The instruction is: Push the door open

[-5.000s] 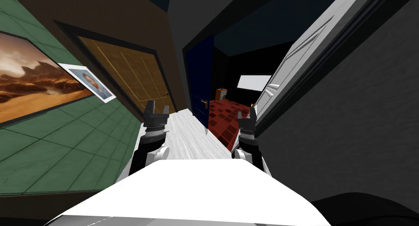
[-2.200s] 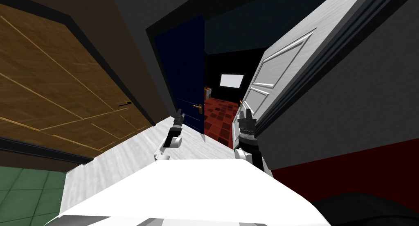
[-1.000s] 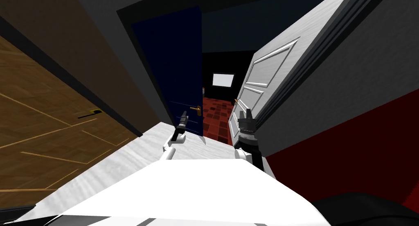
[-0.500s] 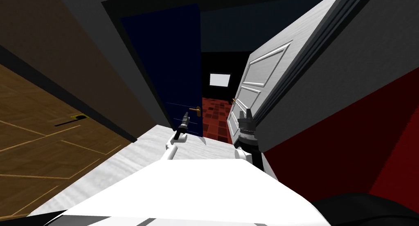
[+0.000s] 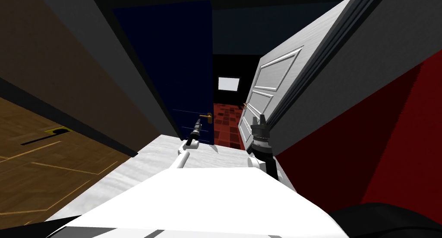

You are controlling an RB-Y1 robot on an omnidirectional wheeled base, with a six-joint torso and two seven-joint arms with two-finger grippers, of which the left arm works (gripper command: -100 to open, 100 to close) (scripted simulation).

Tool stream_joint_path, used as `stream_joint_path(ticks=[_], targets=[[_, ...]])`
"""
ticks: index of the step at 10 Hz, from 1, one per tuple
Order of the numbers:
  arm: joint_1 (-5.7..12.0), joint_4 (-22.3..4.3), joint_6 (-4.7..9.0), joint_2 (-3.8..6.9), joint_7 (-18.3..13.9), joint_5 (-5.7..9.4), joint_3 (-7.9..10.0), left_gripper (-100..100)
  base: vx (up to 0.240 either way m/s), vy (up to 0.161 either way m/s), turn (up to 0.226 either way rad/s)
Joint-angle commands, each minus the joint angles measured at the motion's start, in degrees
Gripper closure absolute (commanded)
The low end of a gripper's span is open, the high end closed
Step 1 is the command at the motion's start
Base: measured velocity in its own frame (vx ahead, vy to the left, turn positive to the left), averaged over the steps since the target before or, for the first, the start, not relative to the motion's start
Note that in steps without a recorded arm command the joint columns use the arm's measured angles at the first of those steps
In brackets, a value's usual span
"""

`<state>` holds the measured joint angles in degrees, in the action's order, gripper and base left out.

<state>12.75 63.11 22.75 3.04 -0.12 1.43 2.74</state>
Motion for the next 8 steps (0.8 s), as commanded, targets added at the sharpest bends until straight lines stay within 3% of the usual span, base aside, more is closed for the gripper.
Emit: stream_joint_path(ticks=[1,8], targets=[[1.5,-2.62,-0.08,-0.27,0.13,0.09,0.13,-100,0.002,0.118,-0.119],[6.94,-12.42,-0.93,-1.89,0.57,0.43,0.44,-100,0.013,0.127,-0.13]])
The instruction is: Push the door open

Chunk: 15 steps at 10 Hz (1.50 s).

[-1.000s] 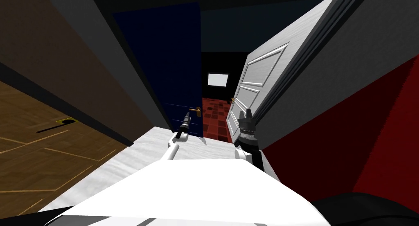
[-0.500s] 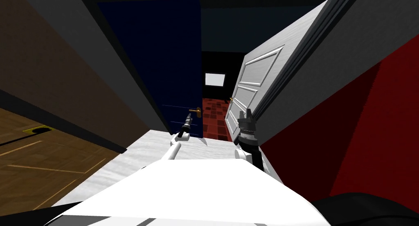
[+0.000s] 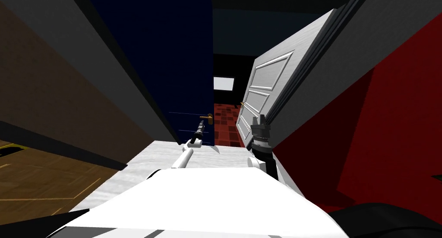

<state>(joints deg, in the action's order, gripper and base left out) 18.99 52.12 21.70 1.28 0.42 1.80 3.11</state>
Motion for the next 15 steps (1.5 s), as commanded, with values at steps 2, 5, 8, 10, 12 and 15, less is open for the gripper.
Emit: stream_joint_path(ticks=[2,5,8,10,12,15], targets=[[1.61,-3.04,-0.01,-0.5,0.1,0.11,0.12,-100,0.013,0.11,-0.072],[1.19,-2.63,0.23,0.95,-0.03,0.18,0.27,-100,0.095,0.004,-0.024],[1.27,-2.93,0.44,1.32,-0.01,0.29,0.6,-100,0.196,-0.019,-0.019],[1.33,-3.13,0.58,0.99,0.0,0.37,0.81,-100,0.216,-0.003,-0.022],[1.39,-3.34,0.72,0.05,0.01,0.44,1.04,-100,0.172,-0.006,-0.022],[1.41,-3.37,0.74,0.33,0.03,0.42,0.99,100,0.01,-0.001,0.0]])
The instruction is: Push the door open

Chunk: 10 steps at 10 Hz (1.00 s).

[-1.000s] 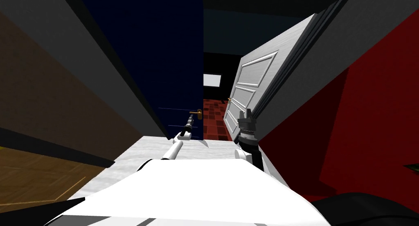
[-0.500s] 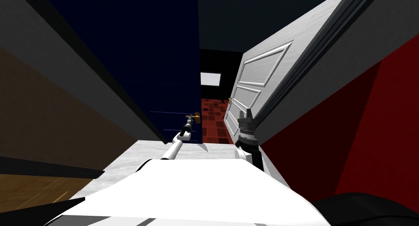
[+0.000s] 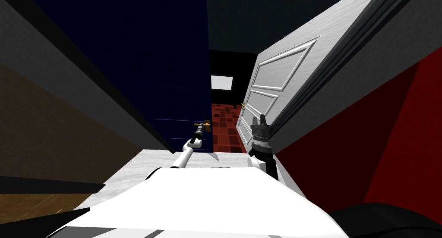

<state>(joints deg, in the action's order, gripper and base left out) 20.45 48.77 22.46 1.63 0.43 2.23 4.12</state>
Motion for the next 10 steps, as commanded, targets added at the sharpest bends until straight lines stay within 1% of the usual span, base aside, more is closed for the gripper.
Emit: stream_joint_path(ticks=[1,4,5,10], targets=[[-0.06,-0.02,-0.02,-0.01,0.02,-0.02,-0.02,100,-0.02,0.003,-0.008],[-0.06,-0.02,-0.02,-0.01,0.02,-0.02,-0.02,100,0.0,0.0,0.0],[-0.02,-0.09,-0.08,0.71,0.21,0.18,0.77,100,0.097,-0.042,0.027],[-0.09,-0.27,-0.1,2.19,0.77,0.73,3.03,100,0.169,-0.072,0.047]])
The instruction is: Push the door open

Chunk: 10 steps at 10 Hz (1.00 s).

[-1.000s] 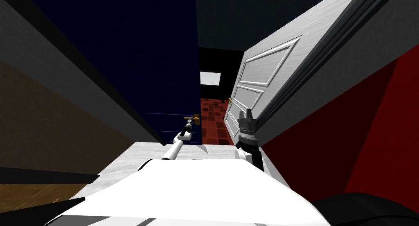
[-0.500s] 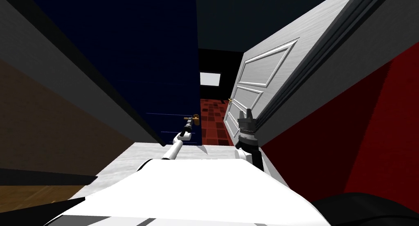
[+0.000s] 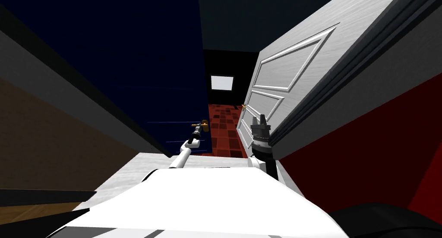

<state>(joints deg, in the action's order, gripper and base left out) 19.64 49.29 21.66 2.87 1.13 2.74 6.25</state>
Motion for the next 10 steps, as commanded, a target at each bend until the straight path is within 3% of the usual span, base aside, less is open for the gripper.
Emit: stream_joint_path(ticks=[1,6,7,10], targets=[[0.7,-0.84,0.69,1.25,0.22,0.36,1.49,100,0.186,-0.052,0.039],[0.61,-1.09,0.66,2.54,1.03,1.16,4.78,100,0.189,-0.104,0.069],[0.61,-1.09,0.66,2.54,1.03,1.16,4.78,100,0.134,-0.074,0.044],[0.55,-1.28,0.63,3.19,1.65,1.76,7.25,100,0.169,-0.115,0.097]])
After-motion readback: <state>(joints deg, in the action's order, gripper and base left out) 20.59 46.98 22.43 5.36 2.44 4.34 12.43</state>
